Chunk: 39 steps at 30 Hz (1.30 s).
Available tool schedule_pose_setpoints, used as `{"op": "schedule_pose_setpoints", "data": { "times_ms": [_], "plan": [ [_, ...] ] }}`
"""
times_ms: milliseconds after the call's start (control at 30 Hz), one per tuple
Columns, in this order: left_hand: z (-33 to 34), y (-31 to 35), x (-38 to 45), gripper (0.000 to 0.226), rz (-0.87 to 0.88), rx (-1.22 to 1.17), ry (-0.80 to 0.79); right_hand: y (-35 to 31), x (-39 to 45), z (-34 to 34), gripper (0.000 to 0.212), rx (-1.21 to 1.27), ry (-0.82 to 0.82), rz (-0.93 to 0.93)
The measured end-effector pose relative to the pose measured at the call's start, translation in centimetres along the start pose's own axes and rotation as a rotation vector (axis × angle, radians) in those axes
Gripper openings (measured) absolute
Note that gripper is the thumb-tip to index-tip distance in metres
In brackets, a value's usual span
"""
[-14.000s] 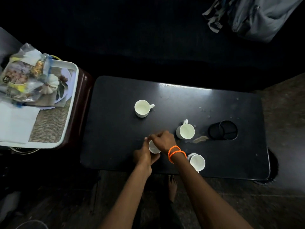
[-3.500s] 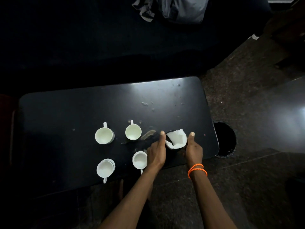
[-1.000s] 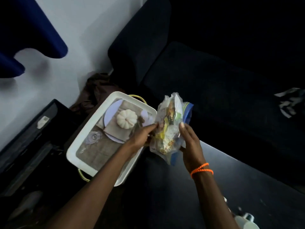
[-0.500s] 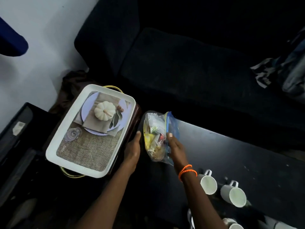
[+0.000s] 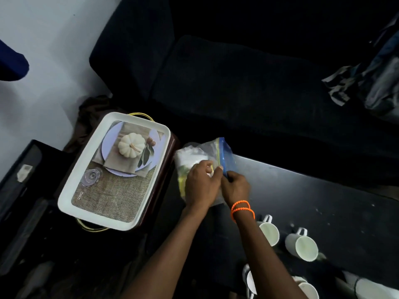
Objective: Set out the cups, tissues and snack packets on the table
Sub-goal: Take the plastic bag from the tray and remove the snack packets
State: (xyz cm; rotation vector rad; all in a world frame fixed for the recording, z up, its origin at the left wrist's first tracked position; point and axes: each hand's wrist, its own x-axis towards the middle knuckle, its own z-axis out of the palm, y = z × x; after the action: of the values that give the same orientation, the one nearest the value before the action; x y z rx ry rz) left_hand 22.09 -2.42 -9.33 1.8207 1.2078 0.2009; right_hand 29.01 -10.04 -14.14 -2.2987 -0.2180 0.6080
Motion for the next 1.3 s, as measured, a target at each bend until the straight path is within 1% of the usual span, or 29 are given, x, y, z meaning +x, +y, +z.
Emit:
{"op": "schedule_pose_setpoints", "data": {
  "times_ms": [100,133,167,200,233,300,367,400,433,467,500,533,600,633,733,800,900,1000,1067,1133,1233,1300],
  "plan": [
    [0.3,1.2,0.4,0.078,-0.112,-0.01,-0.137,-1.2,-2.8,-2.4,0.018,0.101,0.097,-0.147],
    [0.5,1.7,0.4,0.085,-0.128,-0.023,-0.17,-1.5,-3.7,-3.1,0.015,0.133,0.116,-0.173],
    [0.7,2.2,0.4,0.083,-0.13,-0.028,-0.177,-1.8,-4.6,-3.5,0.013,0.159,0.118,-0.186],
    [0.8,2.5,0.6,0.074,-0.116,-0.016,-0.158,-2.2,-5.2,-3.9,0.012,0.178,0.104,-0.193],
    [0.7,2.7,0.7,0.061,-0.091,0.013,-0.119,-2.4,-5.5,-4.1,0.01,0.195,0.069,-0.195],
    [0.0,2.8,0.9,0.037,-0.031,0.079,-0.018,-2.8,-5.7,-4.4,0.011,0.265,-0.089,-0.158],
    [-1.0,2.4,0.9,0.03,0.023,0.122,0.063,-3.0,-5.4,-4.6,0.017,0.484,-0.268,-0.018],
    [-1.6,2.0,0.9,0.031,0.05,0.132,0.089,-3.1,-5.0,-4.7,0.018,0.618,-0.312,0.094],
    [-2.1,1.5,1.0,0.031,0.077,0.127,0.106,-3.1,-4.4,-4.7,0.018,0.711,-0.31,0.201],
    [-2.6,1.0,1.0,0.031,0.101,0.098,0.118,-3.0,-3.6,-4.4,0.017,0.749,-0.269,0.277],
    [-3.1,0.5,1.0,0.03,0.117,0.047,0.131,-2.8,-2.5,-4.0,0.018,0.669,-0.216,0.298],
    [-3.5,0.1,0.9,0.029,0.128,-0.01,0.148,-2.5,-1.3,-3.4,0.02,0.483,-0.182,0.267],
    [-3.9,-0.7,0.6,0.028,0.144,-0.091,0.188,-2.3,0.3,-2.0,0.028,0.04,-0.168,0.195],
    [-3.9,-1.1,0.4,0.027,0.15,-0.112,0.203,-2.4,0.9,-1.3,0.033,-0.084,-0.176,0.16],
    [-3.8,-1.7,0.0,0.021,0.167,-0.129,0.214,-3.2,1.8,0.8,0.049,-0.266,-0.231,0.027],
    [-3.9,-1.9,0.0,0.019,0.177,-0.131,0.22,-3.4,2.2,2.2,0.051,-0.407,-0.238,-0.054],
    [-4.2,-1.9,0.1,0.02,0.191,-0.157,0.216,-2.9,2.2,3.2,0.048,-0.476,-0.203,-0.073],
    [-4.9,-1.8,0.3,0.02,0.198,-0.161,0.211,-2.8,2.0,3.8,0.043,-0.462,-0.213,-0.109],
    [-5.3,-1.9,0.6,0.018,0.199,-0.17,0.237,-3.3,1.8,3.7,0.045,-0.47,-0.218,-0.137],
    [-5.6,-2.1,0.9,0.014,0.178,-0.173,0.278,-4.4,1.3,2.9,0.039,-0.469,-0.208,-0.192],
    [-5.9,-2.4,1.8,0.012,0.127,-0.188,0.33,-7.1,-0.2,0.8,0.026,-0.348,-0.172,-0.283],
    [-6.1,-2.5,2.3,0.012,0.103,-0.185,0.345,-8.6,-1.8,-1.6,0.014,-0.247,-0.101,-0.381]
  ]
}}
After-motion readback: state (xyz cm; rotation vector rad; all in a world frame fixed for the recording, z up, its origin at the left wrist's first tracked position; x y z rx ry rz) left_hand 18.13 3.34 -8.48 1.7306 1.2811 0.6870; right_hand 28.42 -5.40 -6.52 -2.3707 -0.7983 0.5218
